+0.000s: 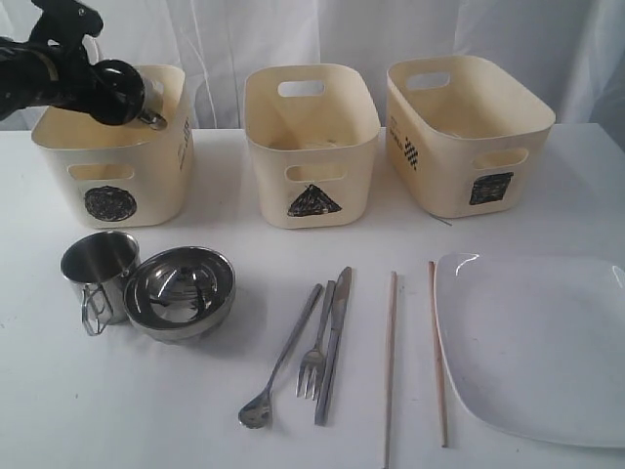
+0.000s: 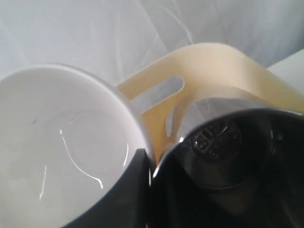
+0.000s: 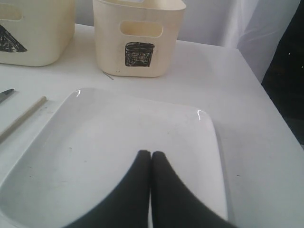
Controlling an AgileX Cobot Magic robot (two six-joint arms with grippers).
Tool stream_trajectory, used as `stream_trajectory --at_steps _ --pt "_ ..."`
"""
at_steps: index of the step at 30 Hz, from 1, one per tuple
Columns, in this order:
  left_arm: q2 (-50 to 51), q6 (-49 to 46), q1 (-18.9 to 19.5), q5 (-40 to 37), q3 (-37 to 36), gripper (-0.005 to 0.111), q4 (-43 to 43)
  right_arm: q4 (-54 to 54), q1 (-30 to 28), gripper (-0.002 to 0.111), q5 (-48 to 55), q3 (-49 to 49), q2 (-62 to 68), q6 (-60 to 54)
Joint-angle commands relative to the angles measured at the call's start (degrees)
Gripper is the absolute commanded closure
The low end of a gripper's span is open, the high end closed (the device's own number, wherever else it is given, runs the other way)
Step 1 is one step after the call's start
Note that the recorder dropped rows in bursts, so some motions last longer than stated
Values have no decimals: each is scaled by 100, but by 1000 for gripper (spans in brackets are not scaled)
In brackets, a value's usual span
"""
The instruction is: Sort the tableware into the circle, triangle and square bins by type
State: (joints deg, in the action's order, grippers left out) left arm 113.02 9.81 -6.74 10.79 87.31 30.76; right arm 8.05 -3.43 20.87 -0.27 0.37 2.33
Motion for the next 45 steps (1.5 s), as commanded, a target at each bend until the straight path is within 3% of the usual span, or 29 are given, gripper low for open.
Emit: stream_trajectory --at_steps 1,14,16,19,21,28,33,36,37,39,41,45 --pt "-65 76 -33 -397 39 98 17 56 9 108 -48 27 -37 4" --pt "-65 76 -224 -738 39 96 1235 56 9 108 -48 27 -37 4" --pt "-65 76 -257 -738 39 91 1343 56 9 108 -48 27 -37 4" --pt "-65 65 -257 -743 39 71 1343 56 9 108 -48 27 -37 4" --pt "-65 65 -257 -743 39 68 1343 56 9 108 -48 27 -37 4" --pt "-295 65 -257 -784 72 68 1343 56 9 108 -48 27 -37 4" --pt "-991 200 -257 -1079 72 68 1226 56 9 108 -48 27 -37 4" --pt "-1847 893 -257 -2884 72 68 88 56 9 108 -48 27 -37 4" --pt "-2068 993 -257 -4104 72 68 -651 56 9 108 -48 27 -37 4" --pt "-2161 840 -257 -5790 8 68 -1439 56 9 108 -48 27 -37 4" --pt "-2161 255 -257 -6671 -332 68 -2042 56 9 108 -48 27 -37 4" --pt "-2161 -402 -257 -6144 -1207 68 -2578 56 9 108 -48 27 -37 4"
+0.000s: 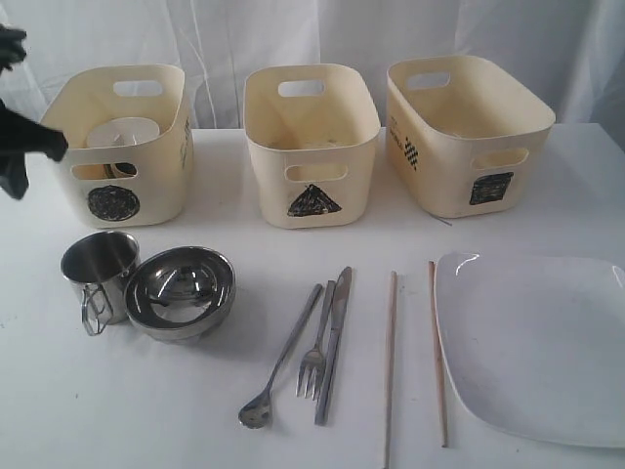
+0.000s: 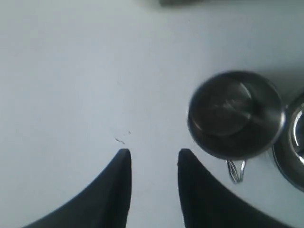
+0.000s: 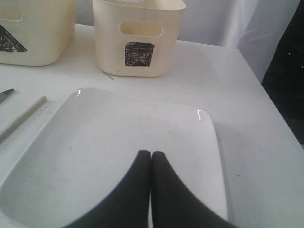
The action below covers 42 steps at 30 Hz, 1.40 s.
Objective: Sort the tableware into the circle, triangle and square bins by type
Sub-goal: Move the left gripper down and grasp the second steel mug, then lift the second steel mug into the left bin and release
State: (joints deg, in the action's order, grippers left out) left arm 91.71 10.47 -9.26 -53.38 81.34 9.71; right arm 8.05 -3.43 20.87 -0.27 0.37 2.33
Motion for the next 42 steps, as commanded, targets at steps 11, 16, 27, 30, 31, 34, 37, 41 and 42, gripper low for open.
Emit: stream_trajectory --at_steps 11,16,27,30,31,34,37,41,42 --pt "-17 -690 -4 2912 -1875 68 -971 56 9 108 -48 27 -37 4" --pt "345 -690 -4 2994 -1959 68 -971 56 9 108 -48 27 -37 4" --pt "1018 -690 -4 3199 -1959 85 -901 56 9 108 -48 27 -37 4" --pt "890 -690 -4 3199 -1948 107 -754 56 9 108 -48 27 -37 4" --pt "833 -690 -4 3199 -1933 107 -684 56 9 108 -48 27 -37 4" --pt "557 -690 -4 2981 -1846 107 -486 56 9 108 -48 27 -37 4" --pt "114 -690 -4 2629 -1727 107 -15 56 9 108 -48 27 -37 4" --pt "-705 -555 -4 2121 -1434 107 814 56 9 108 -48 27 -37 4" --pt "-899 -489 -4 2108 -1319 107 910 56 9 108 -48 27 -37 4"
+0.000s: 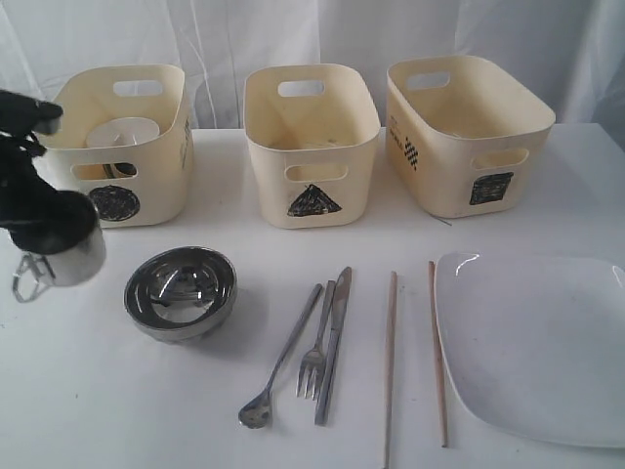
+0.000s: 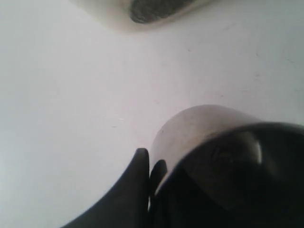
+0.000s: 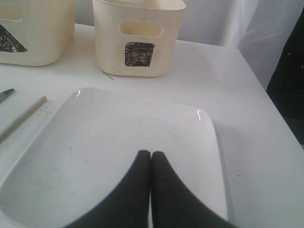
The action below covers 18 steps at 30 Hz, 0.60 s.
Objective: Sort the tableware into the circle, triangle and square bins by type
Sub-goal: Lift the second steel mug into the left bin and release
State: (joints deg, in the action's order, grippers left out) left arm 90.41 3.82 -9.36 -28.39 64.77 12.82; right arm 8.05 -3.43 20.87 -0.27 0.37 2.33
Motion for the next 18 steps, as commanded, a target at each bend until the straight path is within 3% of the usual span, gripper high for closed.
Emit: stream_trajectory --at_steps 1,4,8,14,18 --pt "-999 229 5 -305 447 107 671 56 9 108 -48 27 -37 4" --pt "-1550 327 5 633 695 107 682 56 9 108 -48 27 -37 4" --pt "-1677 363 5 2839 726 107 696 56 9 108 -48 27 -37 4" --pt "-367 271 5 4334 726 107 696 56 9 108 -48 27 -37 4" --pt "935 -482 88 5658 864 107 592 56 9 108 -48 27 -37 4"
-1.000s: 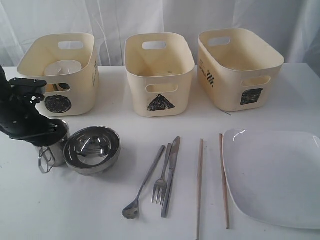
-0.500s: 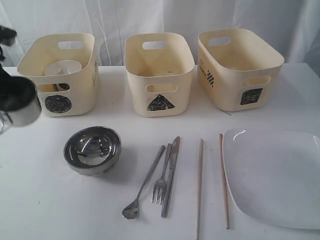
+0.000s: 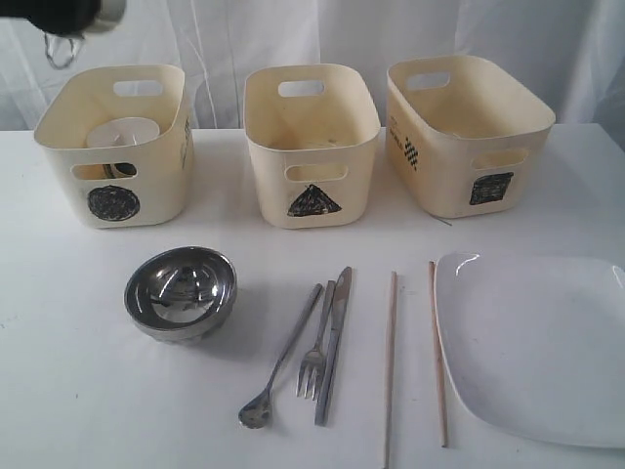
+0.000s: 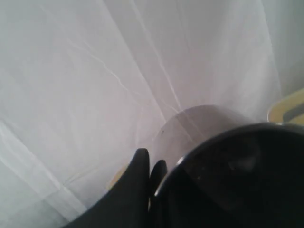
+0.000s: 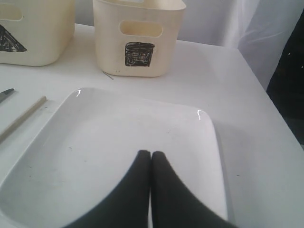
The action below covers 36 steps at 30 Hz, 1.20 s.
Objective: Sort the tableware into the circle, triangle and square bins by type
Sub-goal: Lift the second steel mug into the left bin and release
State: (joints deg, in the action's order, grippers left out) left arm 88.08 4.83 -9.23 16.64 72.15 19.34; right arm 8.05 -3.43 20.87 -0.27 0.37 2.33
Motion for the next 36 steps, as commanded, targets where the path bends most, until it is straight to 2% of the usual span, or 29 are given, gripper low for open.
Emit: stream_trajectory --at_steps 1,4,11,14,18,21,24,26,27,30,33,36 --pt "1411 -691 84 1302 217 107 -166 56 9 108 -48 27 -37 4" --pt "2118 -820 96 1264 578 101 -578 56 9 108 -48 27 -37 4" --pt "2458 -323 96 918 946 52 -924 56 9 108 -48 27 -37 4" --pt "2331 -319 96 470 1057 45 -924 56 9 108 -48 27 -37 4" --pt "1970 -319 96 -345 1136 45 -924 56 9 108 -48 27 -37 4" --pt "1518 -307 96 -1322 1136 45 -924 56 9 108 -48 27 -37 4" --pt "952 -73 54 -2976 1136 48 -1135 56 9 108 -48 27 -37 4" --pt "611 -4 54 -4442 1136 54 -1675 56 9 108 -48 27 -37 4" --pt "497 -124 54 -5178 1125 59 -1934 56 9 108 -48 27 -37 4" --pt "399 -1041 54 -6571 882 76 -2662 56 9 108 -48 27 -37 4" --pt "460 -2068 54 -6859 381 85 -3816 56 9 108 -48 27 -37 4" --pt "591 -3036 54 -6565 -135 82 -4747 56 9 108 -48 27 -37 4"
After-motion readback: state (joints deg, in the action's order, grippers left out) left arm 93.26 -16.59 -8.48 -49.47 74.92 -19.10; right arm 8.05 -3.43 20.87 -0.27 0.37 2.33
